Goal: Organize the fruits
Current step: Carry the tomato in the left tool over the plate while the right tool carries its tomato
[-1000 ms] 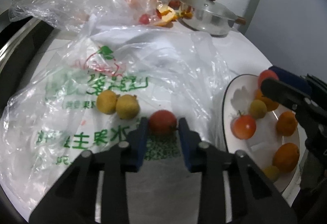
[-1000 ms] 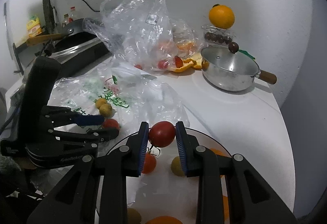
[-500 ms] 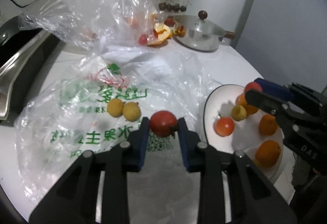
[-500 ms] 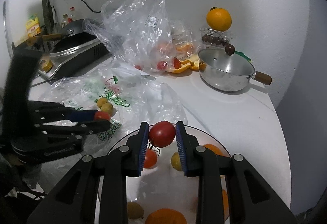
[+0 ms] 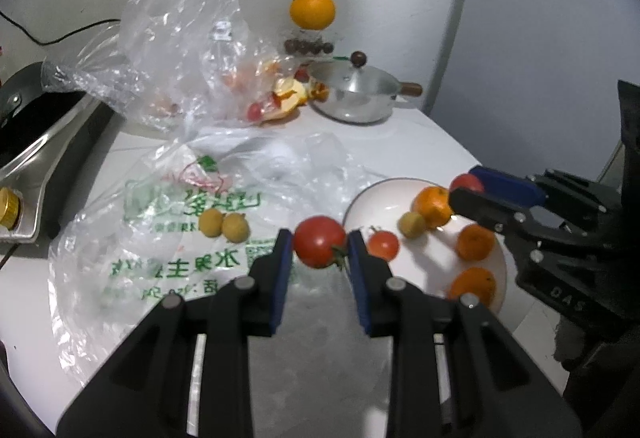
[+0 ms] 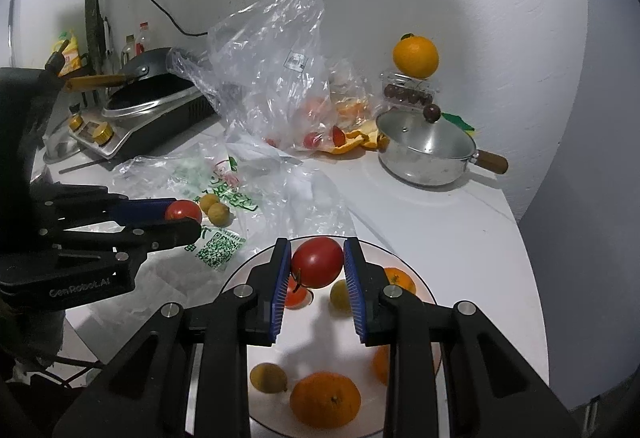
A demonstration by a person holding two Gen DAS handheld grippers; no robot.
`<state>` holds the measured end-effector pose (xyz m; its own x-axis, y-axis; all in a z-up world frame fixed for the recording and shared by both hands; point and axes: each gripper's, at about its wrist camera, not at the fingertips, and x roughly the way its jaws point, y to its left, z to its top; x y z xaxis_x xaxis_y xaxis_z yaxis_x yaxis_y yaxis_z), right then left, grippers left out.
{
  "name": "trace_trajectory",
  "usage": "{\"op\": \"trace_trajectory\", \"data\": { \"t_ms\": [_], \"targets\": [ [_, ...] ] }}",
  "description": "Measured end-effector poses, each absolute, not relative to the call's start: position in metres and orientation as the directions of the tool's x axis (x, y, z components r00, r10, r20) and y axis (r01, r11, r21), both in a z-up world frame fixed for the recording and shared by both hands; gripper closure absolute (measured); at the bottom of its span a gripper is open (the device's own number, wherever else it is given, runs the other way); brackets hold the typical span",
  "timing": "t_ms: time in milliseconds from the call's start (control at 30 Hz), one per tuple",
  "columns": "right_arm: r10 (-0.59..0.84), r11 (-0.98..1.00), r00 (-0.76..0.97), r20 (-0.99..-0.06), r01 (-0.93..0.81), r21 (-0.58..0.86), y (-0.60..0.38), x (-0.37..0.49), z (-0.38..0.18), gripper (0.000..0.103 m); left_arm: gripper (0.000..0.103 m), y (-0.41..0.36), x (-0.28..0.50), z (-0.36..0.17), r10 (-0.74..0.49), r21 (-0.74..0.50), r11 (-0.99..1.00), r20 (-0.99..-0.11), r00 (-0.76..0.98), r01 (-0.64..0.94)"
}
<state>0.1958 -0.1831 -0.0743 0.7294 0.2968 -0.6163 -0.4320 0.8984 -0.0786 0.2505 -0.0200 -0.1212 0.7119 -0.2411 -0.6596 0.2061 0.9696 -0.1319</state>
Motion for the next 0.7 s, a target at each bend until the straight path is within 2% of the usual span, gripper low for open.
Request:
{"op": "trace_trajectory", "data": {
  "t_ms": [367, 700],
  "targets": [
    [0.292, 0.907, 0.734, -0.614, -0.416, -0.065, -0.199, 0.184, -0.075, 0.074, 0.074, -0.042, 0.240, -0.118, -0.266, -0.121, 0.961, -0.651, 0.711, 0.248],
    [0.288, 0.915, 0.722, -0.629, -0.402, -0.042, -0.219, 0.191, -0.085, 0.074, 0.074, -0.066, 0.248, -0.132, -0.282, -0.118, 0.953, -0.686, 0.671, 0.280]
  ]
}}
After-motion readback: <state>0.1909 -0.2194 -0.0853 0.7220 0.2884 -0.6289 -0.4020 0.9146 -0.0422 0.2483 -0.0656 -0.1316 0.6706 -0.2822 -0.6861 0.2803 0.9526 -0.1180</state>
